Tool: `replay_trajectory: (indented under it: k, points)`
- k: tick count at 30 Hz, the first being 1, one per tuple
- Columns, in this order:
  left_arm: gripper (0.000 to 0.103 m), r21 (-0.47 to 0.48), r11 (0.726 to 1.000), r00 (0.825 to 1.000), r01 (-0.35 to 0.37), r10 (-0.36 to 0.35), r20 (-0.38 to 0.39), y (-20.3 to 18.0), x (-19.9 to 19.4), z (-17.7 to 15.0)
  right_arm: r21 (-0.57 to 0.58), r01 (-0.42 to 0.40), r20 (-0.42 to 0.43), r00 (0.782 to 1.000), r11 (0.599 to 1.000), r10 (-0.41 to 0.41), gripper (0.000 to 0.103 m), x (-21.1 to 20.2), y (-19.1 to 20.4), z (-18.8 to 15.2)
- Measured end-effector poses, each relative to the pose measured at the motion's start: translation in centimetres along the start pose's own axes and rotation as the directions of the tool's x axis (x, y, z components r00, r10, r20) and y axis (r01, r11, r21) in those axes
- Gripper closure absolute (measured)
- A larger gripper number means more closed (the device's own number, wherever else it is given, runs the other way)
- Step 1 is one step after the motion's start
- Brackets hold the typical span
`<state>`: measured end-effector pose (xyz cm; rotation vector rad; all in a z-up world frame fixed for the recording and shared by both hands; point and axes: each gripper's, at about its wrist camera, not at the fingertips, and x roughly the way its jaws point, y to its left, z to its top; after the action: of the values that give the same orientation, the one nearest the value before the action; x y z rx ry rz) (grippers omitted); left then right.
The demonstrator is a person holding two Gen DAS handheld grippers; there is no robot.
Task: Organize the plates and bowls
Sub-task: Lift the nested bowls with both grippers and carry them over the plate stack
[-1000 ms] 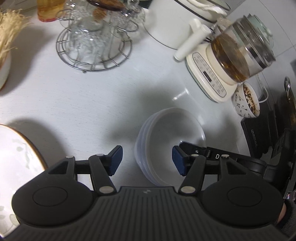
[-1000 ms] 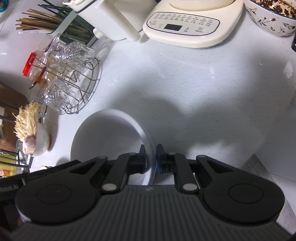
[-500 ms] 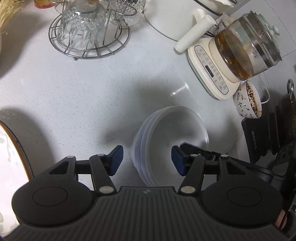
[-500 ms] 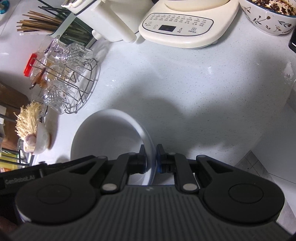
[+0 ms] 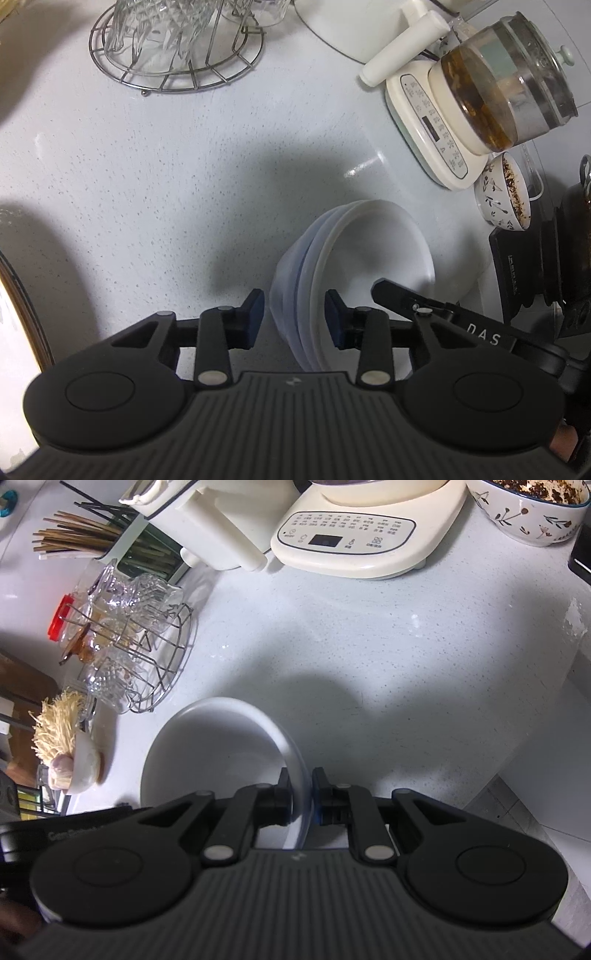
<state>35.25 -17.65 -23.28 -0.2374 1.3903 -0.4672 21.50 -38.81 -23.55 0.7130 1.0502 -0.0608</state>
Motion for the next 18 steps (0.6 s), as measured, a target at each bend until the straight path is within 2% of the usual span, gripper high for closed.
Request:
replay_trajectory:
  k: [4,18]
  points:
    - [0.071,0.0,1.0,1.0,0.0,0.0,-0.011,0.13,0.59,0.09,-0.008,0.004,0.005,1.0,1.0,-0.004,0.089,0.01,0.12,-0.04]
    - [0.075,0.006,1.0,1.0,0.012,-0.012,0.008,0.24,0.22,0.19,-0.021,-0.001,0.013,1.0,1.0,0.001,0.089,-0.08,0.24,-0.05]
